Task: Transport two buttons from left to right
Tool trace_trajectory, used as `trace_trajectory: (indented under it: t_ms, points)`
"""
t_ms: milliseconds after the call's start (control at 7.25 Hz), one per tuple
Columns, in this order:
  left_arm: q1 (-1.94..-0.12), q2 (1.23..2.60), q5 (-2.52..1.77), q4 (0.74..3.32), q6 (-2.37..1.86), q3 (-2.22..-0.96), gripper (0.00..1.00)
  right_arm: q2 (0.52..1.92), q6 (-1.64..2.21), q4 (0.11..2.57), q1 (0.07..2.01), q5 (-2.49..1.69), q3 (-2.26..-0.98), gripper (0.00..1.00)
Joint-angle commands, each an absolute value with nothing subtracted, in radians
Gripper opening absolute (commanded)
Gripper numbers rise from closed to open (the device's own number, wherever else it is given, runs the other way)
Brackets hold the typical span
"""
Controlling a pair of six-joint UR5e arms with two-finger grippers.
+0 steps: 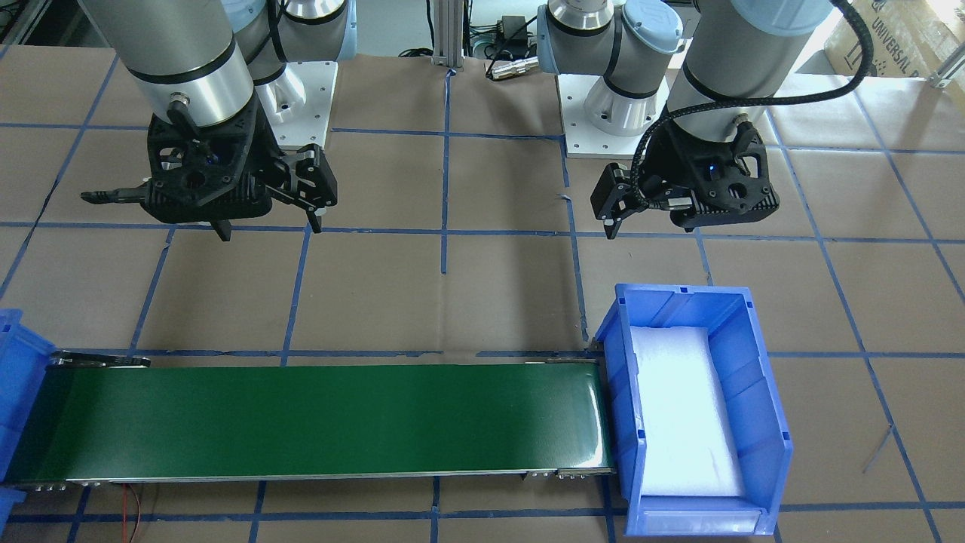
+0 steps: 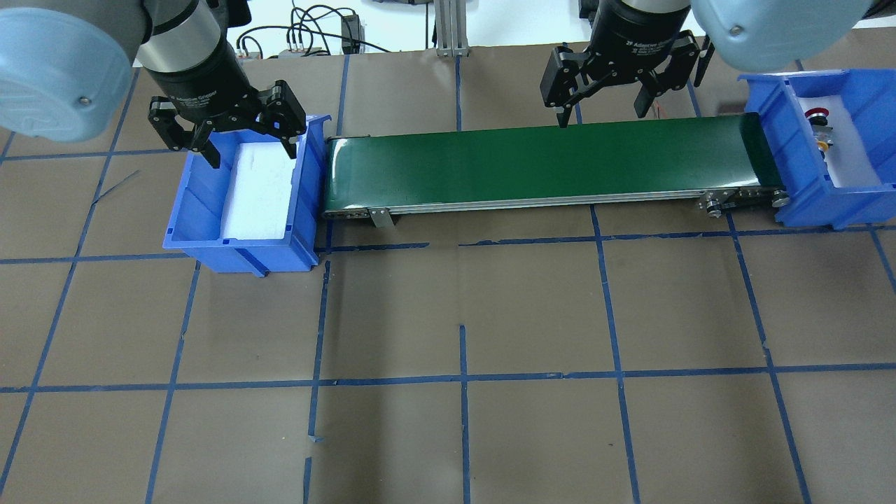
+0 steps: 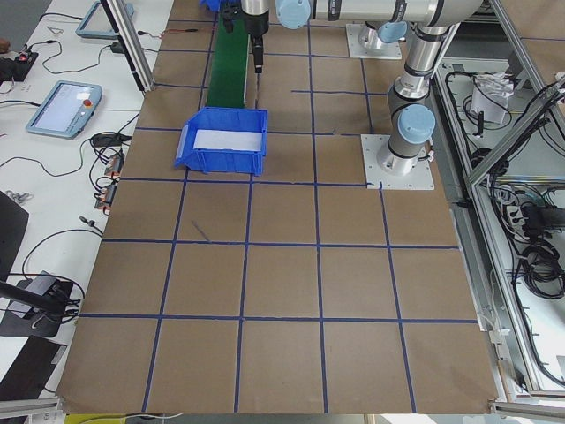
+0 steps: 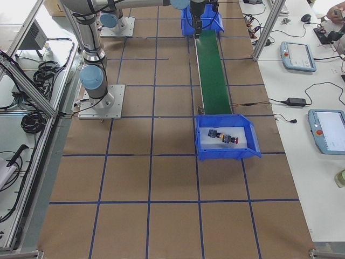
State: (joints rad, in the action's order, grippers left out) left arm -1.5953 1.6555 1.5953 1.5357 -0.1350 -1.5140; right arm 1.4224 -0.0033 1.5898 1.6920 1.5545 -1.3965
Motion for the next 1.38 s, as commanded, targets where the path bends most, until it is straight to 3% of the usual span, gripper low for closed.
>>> trace_trajectory:
  t_ms: [0, 1241]
  points:
    - [-1.595, 1.657, 1.595, 1.537, -0.135, -1.514, 1.00, 1.420, -0.003, 1.589, 1.701, 1.558, -1.399, 1.00]
    - [-1.595, 1.649, 1.595, 1.532, -0.135, -1.525, 1.00, 1.407, -0.005, 1.585, 1.684, 1.555, -1.408, 1.00]
